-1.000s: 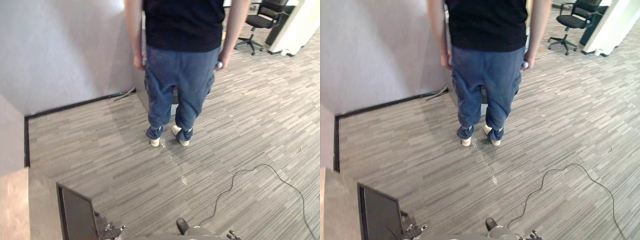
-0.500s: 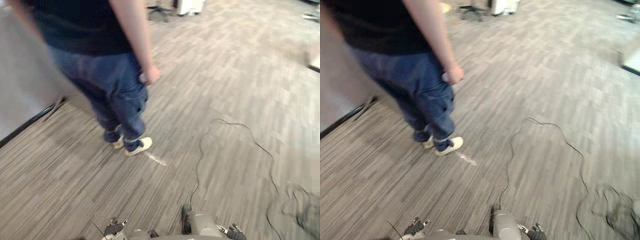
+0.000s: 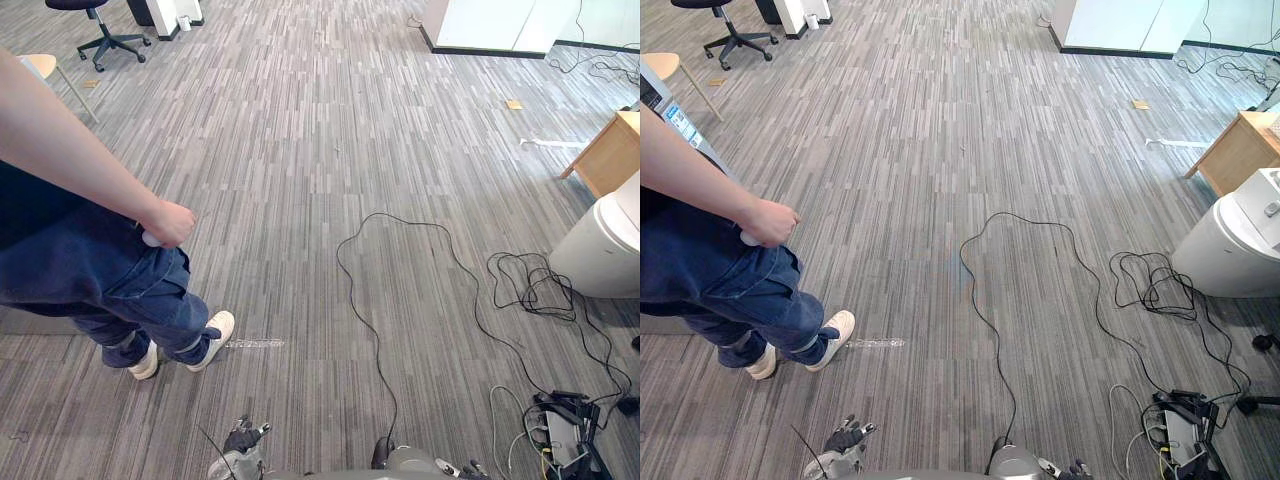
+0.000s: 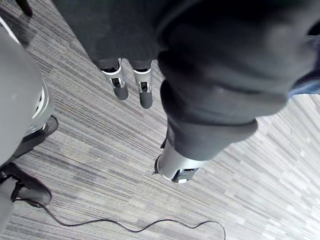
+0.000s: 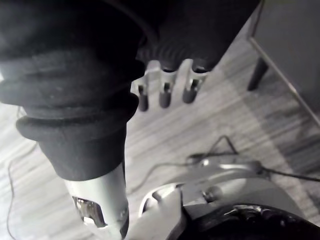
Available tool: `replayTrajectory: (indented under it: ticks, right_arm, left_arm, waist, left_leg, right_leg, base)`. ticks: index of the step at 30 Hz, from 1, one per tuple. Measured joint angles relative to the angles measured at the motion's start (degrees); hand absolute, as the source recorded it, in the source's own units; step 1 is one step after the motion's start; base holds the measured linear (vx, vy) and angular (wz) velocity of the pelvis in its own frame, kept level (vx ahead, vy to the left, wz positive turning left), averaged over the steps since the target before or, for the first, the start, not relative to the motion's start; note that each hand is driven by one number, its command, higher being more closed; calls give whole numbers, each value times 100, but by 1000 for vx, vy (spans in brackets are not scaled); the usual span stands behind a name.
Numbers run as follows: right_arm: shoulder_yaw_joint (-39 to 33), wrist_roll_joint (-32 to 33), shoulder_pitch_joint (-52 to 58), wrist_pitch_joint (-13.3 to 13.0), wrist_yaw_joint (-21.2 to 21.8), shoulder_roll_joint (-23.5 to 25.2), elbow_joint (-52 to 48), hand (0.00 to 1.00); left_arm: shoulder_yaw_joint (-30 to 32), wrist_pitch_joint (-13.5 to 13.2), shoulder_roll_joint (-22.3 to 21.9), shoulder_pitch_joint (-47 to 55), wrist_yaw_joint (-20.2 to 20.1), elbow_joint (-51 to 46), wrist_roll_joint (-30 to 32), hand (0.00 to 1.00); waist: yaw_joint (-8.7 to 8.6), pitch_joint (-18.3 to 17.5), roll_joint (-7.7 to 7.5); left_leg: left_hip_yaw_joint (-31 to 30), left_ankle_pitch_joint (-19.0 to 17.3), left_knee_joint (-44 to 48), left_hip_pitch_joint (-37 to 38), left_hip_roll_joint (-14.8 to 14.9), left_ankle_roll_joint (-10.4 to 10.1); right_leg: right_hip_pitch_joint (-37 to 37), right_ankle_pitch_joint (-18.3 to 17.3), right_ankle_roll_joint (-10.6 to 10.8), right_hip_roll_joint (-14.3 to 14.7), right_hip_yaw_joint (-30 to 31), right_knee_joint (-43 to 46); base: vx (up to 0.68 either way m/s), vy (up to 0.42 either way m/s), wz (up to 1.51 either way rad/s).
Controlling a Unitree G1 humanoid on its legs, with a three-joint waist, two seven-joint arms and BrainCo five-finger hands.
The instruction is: Organize washtable
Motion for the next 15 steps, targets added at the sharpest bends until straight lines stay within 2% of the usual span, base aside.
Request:
replayTrajectory:
  ticks: [1, 2, 3, 5, 6, 8, 9, 10, 12, 13, 15]
  right_arm:
    - [-14, -3, -43, -9, -9, 20, 10, 0]
    - [3, -4, -51, -20, 39, -114, 3, 0]
    - [38, -4, -103, -12, 44, -160, 1, 0]
    - [137, -3, -78, -22, 58, -165, 23, 0]
    - [217, 6, -72, -22, 119, -157, 62, 0]
    - [236, 7, -57, -29, 124, -151, 99, 0]
    - [234, 11, -29, -36, 123, -140, 147, 0]
    - [225, 13, -29, -51, 126, -179, 152, 0]
    - [256, 14, -81, -37, 137, -235, 215, 0]
    - [269, 20, -86, -33, 135, -208, 256, 0]
    - [265, 50, -86, -30, 134, -159, 308, 0]
  left_arm:
    - [-50, -38, 27, 24, -2, -34, 1, 0]
    - [-60, -48, -101, 94, -2, -108, 0, 0]
    - [-46, -53, -92, 108, 8, -146, -2, 0]
    - [-34, -105, -41, 207, 8, -246, -6, 0]
    - [-34, -106, 7, 238, 15, -283, -3, 0]
    - [-46, -115, 30, 258, 24, -272, 33, 0]
    - [-82, -126, 79, 256, 31, -257, 87, 0]
    - [-123, -152, 49, 232, 42, -229, 130, 0]
    - [-349, -225, 17, 158, 82, -142, 288, 0]
    - [-418, -230, 116, 163, 121, -103, 310, 0]
    - [-411, -215, 213, 233, 138, 89, 320, 0]
  waist:
    - [18, -12, -28]
    - [17, -22, 200]
    - [48, -22, 190]
    - [158, -27, 146]
    - [233, -19, 141]
    - [250, -5, 117]
    - [241, -13, 61]
    - [227, -32, 143]
    - [232, -86, 189]
    - [266, -117, 88]
    - [273, -147, 63]
  left_leg:
    - [-162, -183, -545, -5, -3, 112]
    - [-474, 366, -1120, 4, 250, -173]
    - [-581, 389, -933, -15, 220, -122]
    - [-1581, 414, -438, -199, 214, -78]
    - [-2536, 414, -43, -402, 128, -78]
    - [-3305, 449, 298, -621, 27, -135]
    - [-3532, 275, 125, -624, -80, -265]
    - [-3713, 268, -402, -553, -155, -276]
    - [-3839, 248, -1327, -276, -412, -284]
    - [-3786, 304, -1533, -223, -484, -245]
    - [-3700, 332, -1640, -148, -557, -239]
  right_leg:
    - [-15, 8, 13, -65, 190, 28]
    - [-29, -9, 79, 113, 360, -7]
    - [-26, -40, 162, 73, 543, -16]
    - [-121, -40, 166, 55, 1020, 43]
    - [-130, 0, 207, 86, 1287, 43]
    - [-108, 110, 274, 18, 1484, -67]
    - [-124, 191, 337, -38, 1534, -170]
    - [-162, 248, 390, -5, 1524, -225]
    - [-243, 435, 427, 40, 1558, -507]
    - [-304, 537, 383, 18, 1614, -619]
    - [-298, 581, 365, 12, 1692, -701]
  base:
    - [-87, -18, -40]
    - [-97, -23, -46]
    - [-77, 15, -70]
    - [-24, 43, -86]
    - [38, 38, -87]
    - [63, 103, -73]
    - [37, 133, -36]
    - [22, 115, -16]
    - [17, 104, -1]
    - [8, 115, -9]
    - [-18, 90, -25]
